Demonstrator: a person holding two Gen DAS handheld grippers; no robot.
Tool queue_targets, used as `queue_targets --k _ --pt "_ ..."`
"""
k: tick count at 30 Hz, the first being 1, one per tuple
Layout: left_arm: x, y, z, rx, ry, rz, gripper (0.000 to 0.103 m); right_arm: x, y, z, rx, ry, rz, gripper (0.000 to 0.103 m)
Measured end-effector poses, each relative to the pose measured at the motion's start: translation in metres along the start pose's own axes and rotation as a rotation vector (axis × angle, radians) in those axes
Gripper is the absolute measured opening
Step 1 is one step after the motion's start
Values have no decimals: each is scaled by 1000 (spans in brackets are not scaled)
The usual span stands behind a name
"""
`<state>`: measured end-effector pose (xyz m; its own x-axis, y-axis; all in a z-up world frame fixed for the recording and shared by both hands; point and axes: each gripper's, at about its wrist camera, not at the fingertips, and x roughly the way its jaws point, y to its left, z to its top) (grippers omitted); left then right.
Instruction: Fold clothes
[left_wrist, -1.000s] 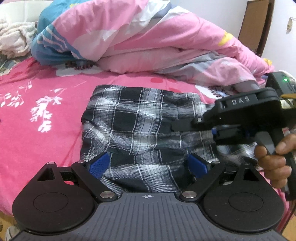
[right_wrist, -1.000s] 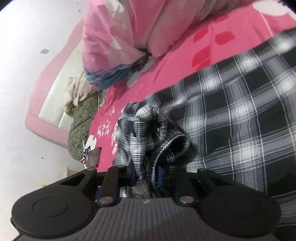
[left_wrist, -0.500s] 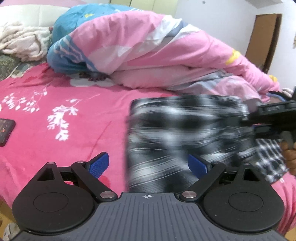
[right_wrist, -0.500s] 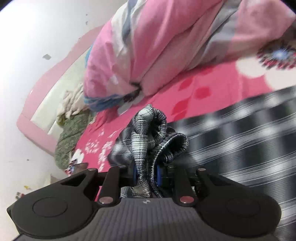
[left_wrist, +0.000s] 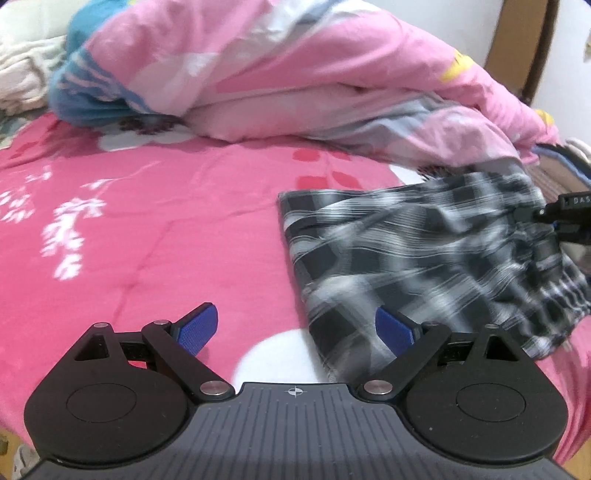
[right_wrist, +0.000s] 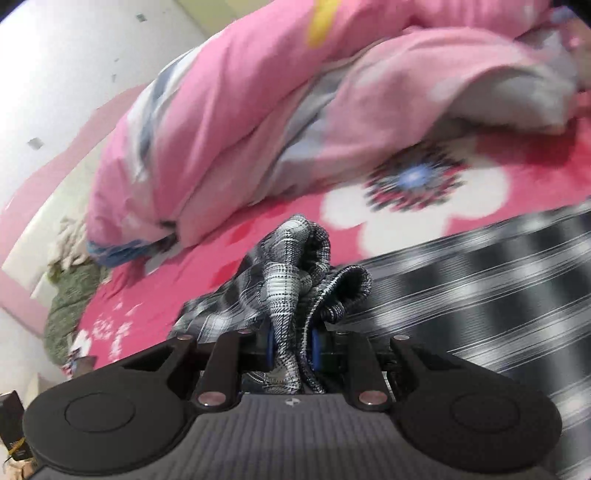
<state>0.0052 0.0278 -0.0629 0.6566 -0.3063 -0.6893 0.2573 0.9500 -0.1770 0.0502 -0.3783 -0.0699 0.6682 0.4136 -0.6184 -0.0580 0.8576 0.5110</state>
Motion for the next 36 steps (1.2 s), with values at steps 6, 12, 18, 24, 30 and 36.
queue_targets --k 6,12,18,24,30,36 --pt "35 -35 14 67 66 -88 93 -49 -41 31 -74 -47 -178 19" --pt "63 -72 20 104 118 -171 93 -91 -87 57 -110 -61 -380 19" --pt "79 -94 21 114 153 -207 93 -108 -123 68 -129 -42 -507 19" --pt "95 -116 22 125 188 -243 93 -108 -149 72 -131 -7 -570 19" --pt "100 -114 21 117 199 -242 93 -88 -160 66 -152 50 -661 19" --pt "99 -107 21 91 188 -258 93 -66 -138 52 -283 106 -842 43"
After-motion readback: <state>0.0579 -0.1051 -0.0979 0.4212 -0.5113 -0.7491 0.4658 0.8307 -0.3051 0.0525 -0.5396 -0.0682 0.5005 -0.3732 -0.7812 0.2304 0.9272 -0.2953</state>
